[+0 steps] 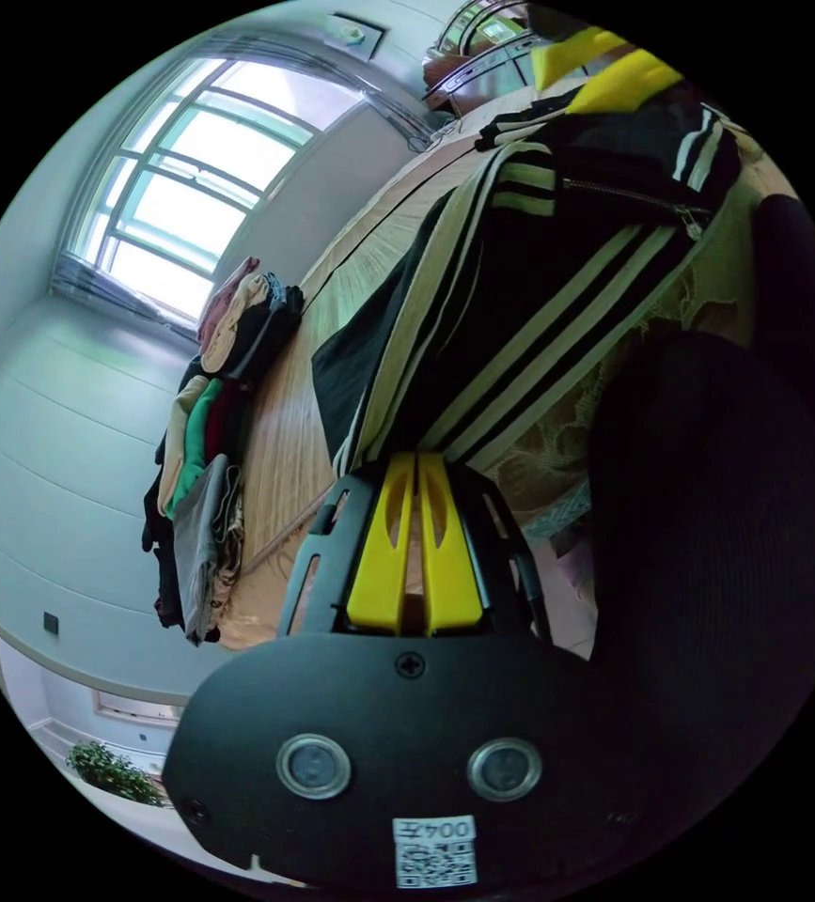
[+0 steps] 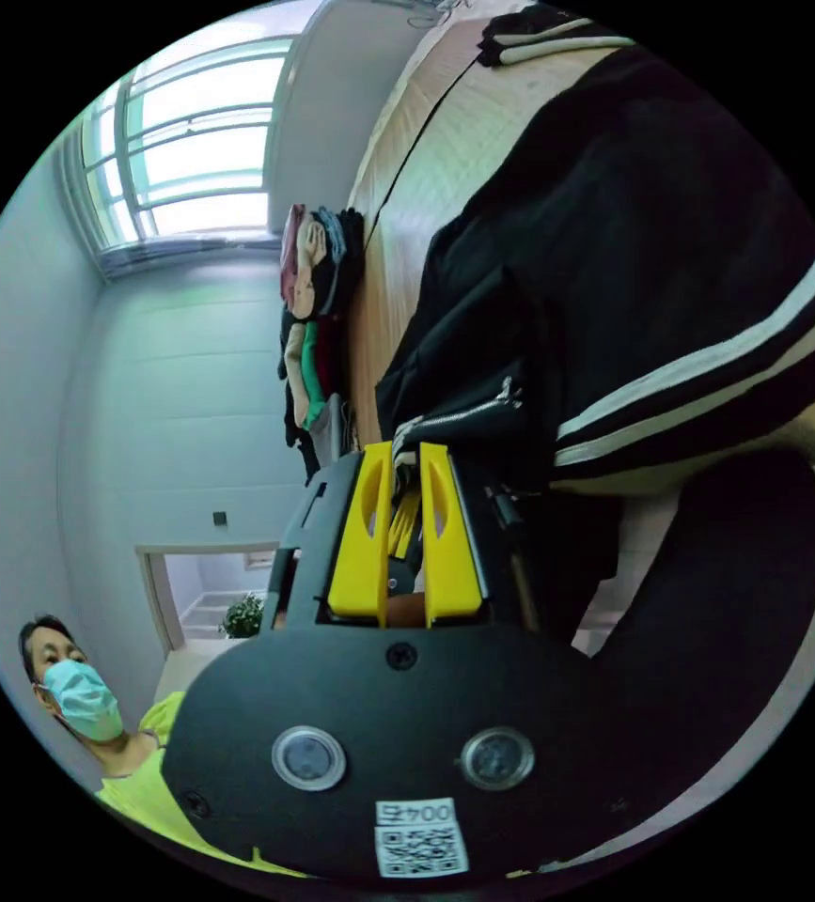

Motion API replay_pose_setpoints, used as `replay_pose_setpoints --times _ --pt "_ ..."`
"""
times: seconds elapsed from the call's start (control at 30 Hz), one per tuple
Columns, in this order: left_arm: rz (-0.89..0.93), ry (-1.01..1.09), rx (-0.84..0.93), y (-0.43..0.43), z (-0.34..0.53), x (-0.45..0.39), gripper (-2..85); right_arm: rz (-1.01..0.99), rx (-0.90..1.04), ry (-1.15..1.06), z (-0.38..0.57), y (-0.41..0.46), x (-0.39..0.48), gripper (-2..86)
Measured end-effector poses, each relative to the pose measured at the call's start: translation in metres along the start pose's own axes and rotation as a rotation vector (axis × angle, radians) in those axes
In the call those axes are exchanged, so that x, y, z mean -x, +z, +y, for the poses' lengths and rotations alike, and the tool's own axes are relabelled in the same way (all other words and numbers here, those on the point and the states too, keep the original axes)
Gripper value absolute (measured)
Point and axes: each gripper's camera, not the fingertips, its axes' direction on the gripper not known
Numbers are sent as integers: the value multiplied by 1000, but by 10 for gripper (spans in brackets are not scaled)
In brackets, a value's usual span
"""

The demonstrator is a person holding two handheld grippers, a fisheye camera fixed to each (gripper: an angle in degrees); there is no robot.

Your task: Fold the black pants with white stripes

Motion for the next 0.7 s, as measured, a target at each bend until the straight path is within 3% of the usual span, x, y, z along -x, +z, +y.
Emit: replay_pose_setpoints --times 0.2,0.5,0.7 --pt "2 -6 -4 20 7 -1 8 127 -75 76 -39 -33 -34 133" --pt "32 -13 3 44 13 6 8 188 35 55 -62 -22 -44 125" --pt "39 -20 1 55 16 11 8 121 91 40 -74 -18 -47 107"
